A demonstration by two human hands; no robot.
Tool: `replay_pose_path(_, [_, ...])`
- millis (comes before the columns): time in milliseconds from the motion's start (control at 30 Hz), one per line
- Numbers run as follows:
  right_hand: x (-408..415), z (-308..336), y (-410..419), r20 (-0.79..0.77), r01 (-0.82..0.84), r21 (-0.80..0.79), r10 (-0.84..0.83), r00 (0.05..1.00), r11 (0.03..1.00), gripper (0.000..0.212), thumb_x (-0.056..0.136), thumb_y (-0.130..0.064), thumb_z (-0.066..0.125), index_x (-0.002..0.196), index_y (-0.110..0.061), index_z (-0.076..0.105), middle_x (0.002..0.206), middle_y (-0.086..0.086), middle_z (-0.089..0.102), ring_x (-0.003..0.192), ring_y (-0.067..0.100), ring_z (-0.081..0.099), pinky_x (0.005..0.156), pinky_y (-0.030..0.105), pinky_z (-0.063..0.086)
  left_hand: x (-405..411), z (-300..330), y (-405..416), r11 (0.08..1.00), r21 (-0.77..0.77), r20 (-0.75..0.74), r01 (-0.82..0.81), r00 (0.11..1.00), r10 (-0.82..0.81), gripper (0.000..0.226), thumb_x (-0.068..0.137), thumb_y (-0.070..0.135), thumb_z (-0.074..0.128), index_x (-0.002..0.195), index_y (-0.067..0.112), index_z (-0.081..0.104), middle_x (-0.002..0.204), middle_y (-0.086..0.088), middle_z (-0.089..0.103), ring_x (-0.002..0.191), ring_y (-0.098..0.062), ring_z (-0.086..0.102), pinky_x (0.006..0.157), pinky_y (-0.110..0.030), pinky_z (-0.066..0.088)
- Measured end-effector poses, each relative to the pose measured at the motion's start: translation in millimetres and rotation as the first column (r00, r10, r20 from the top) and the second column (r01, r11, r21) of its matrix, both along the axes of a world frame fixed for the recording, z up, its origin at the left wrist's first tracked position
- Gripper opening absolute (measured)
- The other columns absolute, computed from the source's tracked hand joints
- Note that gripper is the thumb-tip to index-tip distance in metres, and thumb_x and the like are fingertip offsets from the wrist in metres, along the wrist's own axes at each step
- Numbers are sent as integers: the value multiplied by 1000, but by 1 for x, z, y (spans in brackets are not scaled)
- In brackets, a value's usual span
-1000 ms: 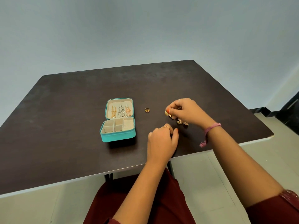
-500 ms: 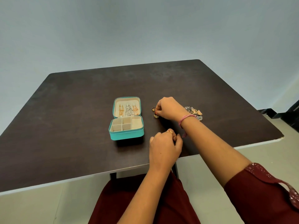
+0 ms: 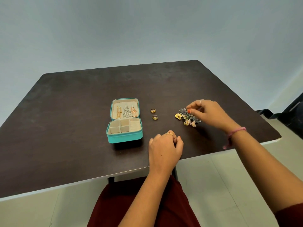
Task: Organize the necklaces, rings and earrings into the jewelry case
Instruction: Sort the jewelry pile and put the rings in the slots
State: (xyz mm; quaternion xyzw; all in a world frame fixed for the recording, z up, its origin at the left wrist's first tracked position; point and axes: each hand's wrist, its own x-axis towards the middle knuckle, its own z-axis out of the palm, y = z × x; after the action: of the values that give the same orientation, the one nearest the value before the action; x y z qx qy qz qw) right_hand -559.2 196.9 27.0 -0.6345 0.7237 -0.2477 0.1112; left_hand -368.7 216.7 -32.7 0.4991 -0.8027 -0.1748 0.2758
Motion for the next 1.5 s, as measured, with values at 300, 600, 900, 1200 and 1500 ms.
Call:
replay_pose_path(300, [5,-45,39,48,137,-135,-131,990,981,20,89,-20,64,107,-28,66,96,2,50,61,7,52,61,6,36,-1,1,0,1000,7,18,-10,1000,10,27,92,38,48,69,23,50,53,7,44,63,-13,45,72,-32,36])
replay_pose_path(600, [19,-43,39,-44,97,-153,-105,993,983,16,93,-30,57,107,-35,62,94,-3,45,72,10,51,59,20,36,-2,3,0,1000,2,60,-23,998,23,27,93,40,46,71,24,48,55,8,45,65,-13,42,72,-30,31])
replay_pose_path(900, [30,-40,30,-144,156,-37,-160,977,987,25,93,-38,56,114,-27,62,96,-7,39,77,10,51,65,26,42,-3,3,1,1000,-12,44,-23,999,23,27,93,39,48,70,25,47,55,8,43,65,-12,41,70,-30,31])
replay_pose_path(1200, [20,-36,24,197,221,36,-224,954,974,6,89,-23,62,88,-20,67,87,1,62,82,17,58,67,27,42,-2,4,1,1000,-26,40,-15,999,16,27,94,38,46,70,25,47,56,8,44,64,-11,40,71,-28,29])
replay_pose_path(1500, [-8,-30,25,409,157,22,-152,900,987,13,92,-21,59,103,-23,66,79,1,58,64,6,48,60,20,38,-2,1,-1,999,-48,53,-13,998,15,22,94,40,45,78,25,49,61,9,50,66,-13,44,71,-29,30])
